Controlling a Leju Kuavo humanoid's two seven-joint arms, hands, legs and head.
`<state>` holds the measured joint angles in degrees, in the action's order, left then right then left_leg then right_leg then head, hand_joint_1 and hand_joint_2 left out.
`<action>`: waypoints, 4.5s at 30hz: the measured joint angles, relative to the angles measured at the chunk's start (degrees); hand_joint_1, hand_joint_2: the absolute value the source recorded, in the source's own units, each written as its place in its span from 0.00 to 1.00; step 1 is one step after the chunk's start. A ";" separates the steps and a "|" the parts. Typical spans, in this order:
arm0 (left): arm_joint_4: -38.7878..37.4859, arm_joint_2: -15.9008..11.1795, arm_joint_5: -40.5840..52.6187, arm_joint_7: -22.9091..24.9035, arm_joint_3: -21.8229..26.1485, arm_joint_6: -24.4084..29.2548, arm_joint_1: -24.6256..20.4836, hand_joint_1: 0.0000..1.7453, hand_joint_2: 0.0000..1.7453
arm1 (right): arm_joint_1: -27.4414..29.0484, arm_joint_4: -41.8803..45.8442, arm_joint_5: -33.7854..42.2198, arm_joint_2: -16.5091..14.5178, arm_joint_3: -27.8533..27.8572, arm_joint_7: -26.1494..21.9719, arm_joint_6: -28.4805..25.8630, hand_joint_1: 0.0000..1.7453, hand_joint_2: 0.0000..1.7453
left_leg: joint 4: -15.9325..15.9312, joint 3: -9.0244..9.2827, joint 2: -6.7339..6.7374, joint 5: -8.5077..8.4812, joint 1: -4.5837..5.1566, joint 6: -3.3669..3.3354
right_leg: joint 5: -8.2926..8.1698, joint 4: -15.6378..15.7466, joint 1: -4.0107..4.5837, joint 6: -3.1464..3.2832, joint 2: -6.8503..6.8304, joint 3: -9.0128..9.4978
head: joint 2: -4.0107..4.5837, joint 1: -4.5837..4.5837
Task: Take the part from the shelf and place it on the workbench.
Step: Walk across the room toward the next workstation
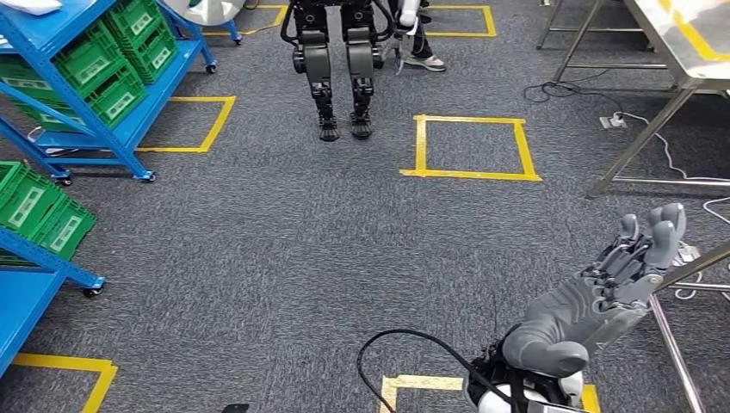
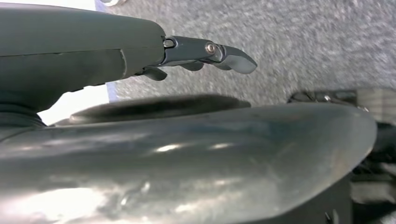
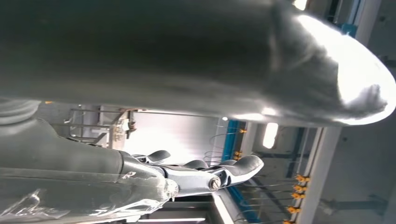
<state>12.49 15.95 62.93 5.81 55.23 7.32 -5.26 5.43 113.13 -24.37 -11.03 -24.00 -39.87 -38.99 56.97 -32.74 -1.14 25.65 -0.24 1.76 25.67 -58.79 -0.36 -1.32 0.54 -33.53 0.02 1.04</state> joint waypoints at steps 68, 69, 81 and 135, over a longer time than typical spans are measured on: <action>-0.01 0.26 5.45 2.84 1.94 7.12 -0.09 0.00 0.00 | 0.83 1.11 1.49 -0.11 0.20 -0.07 0.02 0.00 0.00 | 15.81 -7.72 0.39 6.61 0.17 0.57 | 0.14 -0.97 -0.14 1.13 -0.29 -1.02 | 0.00 -0.50; -0.01 0.25 6.86 3.93 1.14 7.79 -0.09 0.00 0.00 | 0.80 1.12 1.42 -0.10 0.09 -0.07 0.02 0.00 0.00 | 13.21 -6.65 0.41 4.57 0.14 0.53 | 0.20 -0.97 -0.19 1.05 -0.24 -0.91 | 0.00 -0.51; -0.01 0.38 10.22 6.37 -3.57 7.30 0.03 0.00 0.00 | 0.93 0.63 2.56 0.92 -0.59 0.50 0.01 0.00 0.00 | 0.64 -0.71 -0.47 -0.03 -0.07 -2.12 | 7.13 -14.31 0.01 -1.97 -0.25 -7.06 | 0.00 0.29; -0.01 -0.02 8.39 5.12 -3.45 7.33 -0.06 0.00 0.00 | -0.04 -1.01 3.14 2.33 -2.10 1.58 0.02 0.00 0.00 | 0.01 -0.76 5.50 -1.10 1.11 -0.53 | 1.82 -0.20 0.88 0.39 -6.53 1.72 | 0.00 -0.72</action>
<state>12.48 15.93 71.32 10.93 51.78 14.65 -5.31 5.39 112.12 -21.23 -8.70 -26.11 -38.29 -38.97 56.98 -33.50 4.36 24.55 0.87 1.23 27.48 -59.00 0.51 -0.93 -5.99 -31.81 0.02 0.33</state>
